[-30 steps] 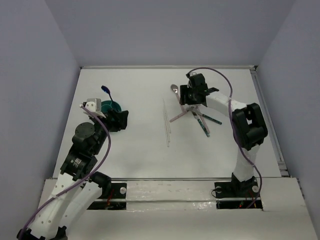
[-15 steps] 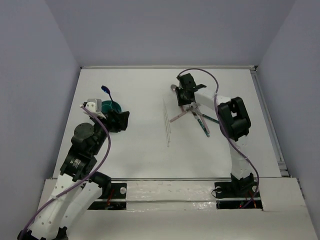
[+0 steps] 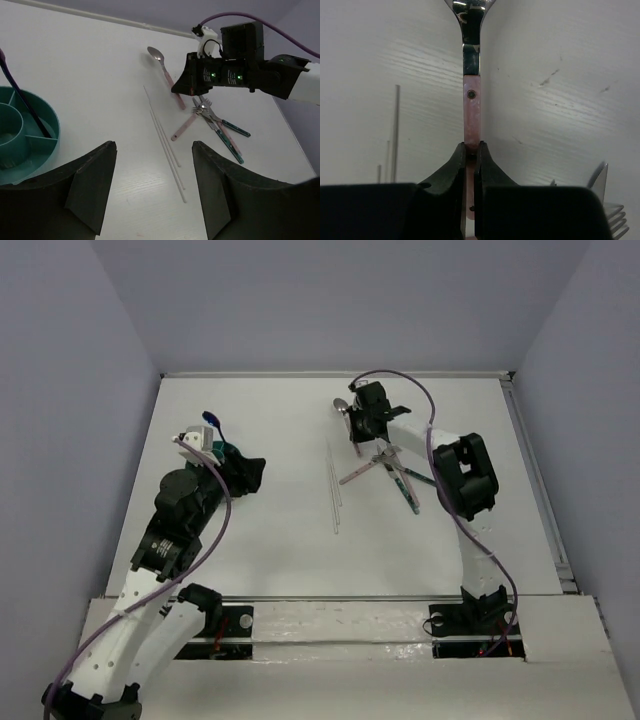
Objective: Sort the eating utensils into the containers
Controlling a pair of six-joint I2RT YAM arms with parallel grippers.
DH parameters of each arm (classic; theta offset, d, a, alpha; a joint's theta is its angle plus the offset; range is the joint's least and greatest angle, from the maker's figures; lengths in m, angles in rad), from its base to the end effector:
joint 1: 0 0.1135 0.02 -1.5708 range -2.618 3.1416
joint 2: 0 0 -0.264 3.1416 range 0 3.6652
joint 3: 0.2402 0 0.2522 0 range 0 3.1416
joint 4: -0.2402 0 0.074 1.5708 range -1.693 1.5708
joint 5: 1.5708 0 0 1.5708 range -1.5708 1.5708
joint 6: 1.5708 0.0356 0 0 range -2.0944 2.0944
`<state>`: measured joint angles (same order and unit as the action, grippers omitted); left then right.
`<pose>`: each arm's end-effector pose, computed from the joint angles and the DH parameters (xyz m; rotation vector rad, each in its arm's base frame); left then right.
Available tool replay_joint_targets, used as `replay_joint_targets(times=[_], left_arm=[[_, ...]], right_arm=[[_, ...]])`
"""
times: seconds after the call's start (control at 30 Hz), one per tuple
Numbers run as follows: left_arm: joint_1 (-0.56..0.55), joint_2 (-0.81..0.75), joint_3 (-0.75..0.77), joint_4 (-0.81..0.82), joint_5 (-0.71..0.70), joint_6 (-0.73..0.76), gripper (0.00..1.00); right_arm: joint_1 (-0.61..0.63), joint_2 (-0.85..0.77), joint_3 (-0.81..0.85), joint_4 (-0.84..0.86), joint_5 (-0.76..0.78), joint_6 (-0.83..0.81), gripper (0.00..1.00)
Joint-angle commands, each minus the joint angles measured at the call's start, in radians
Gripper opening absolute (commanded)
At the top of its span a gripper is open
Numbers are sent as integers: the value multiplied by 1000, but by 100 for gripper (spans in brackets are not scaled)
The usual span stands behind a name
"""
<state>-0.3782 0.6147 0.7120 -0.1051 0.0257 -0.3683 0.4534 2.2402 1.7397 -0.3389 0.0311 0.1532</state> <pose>0.1408 -0.0569 0.3484 0.0285 1.6108 -0.6021 0.4506 0.2183 0.1741 -0.3482 2.3988 0.2412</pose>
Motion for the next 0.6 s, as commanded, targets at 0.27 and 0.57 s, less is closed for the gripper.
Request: replay_joint_targets(times=[0.27, 0.57], left_arm=[[5, 140, -26, 252, 141, -271, 55], [-85, 255, -83, 481, 96, -394, 47]], right_arm=[[74, -459, -319, 451, -309, 112, 0], [180, -701, -684, 606, -355, 246, 0]])
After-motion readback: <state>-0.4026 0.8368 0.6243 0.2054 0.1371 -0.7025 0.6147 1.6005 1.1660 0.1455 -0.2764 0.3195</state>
